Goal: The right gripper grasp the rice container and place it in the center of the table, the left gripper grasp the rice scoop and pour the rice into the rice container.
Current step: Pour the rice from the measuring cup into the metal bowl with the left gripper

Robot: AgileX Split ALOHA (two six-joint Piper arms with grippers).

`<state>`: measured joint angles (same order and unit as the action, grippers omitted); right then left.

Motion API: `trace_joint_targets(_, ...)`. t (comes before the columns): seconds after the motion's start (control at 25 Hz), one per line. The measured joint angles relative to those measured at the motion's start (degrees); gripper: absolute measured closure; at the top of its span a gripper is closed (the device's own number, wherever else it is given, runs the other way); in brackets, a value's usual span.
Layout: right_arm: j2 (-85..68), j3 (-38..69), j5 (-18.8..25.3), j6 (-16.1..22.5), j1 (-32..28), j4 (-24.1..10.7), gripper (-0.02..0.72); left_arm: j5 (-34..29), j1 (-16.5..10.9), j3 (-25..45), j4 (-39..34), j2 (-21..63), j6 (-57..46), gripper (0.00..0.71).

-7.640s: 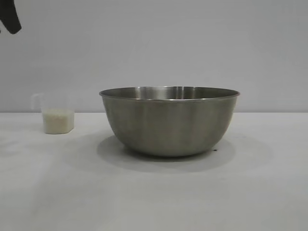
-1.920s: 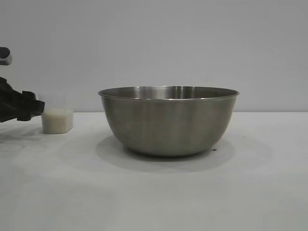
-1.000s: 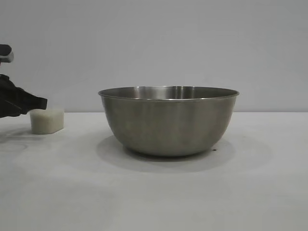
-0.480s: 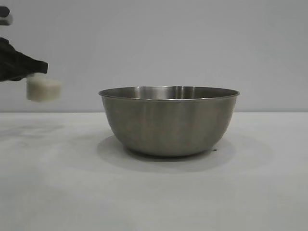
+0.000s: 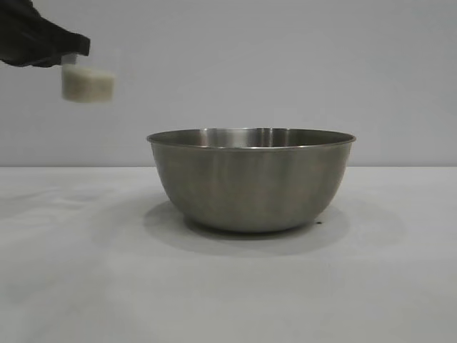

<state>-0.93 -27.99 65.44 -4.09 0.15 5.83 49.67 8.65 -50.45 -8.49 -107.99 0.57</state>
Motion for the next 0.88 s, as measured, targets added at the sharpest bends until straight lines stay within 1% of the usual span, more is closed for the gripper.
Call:
trace_joint_targets(0.24, 0.0, 0.0, 0.0, 0.0, -0.1, 0.0, 0.310, 0.0, 5.7, 0.0, 0.1, 0.0, -0.2, 0.710)
trace_joint_targets(0.56, 0.0, 0.0, 0.0, 0.0, -0.1, 0.0, 0.310, 0.5, 10.5, 0.0, 0.4, 0.0, -0.1, 0.710)
trace_joint_targets(0.8, 0.0, 0.0, 0.0, 0.0, -0.1, 0.0, 0.310, 3.7, 14.5, 0.0, 0.5, 0.0, 6.4, 0.710)
trace_joint_targets(0.88, 0.0, 0.0, 0.0, 0.0, -0.1, 0.0, 0.310, 5.1, 15.3, 0.0, 1.5, 0.0, 8.7, 0.710)
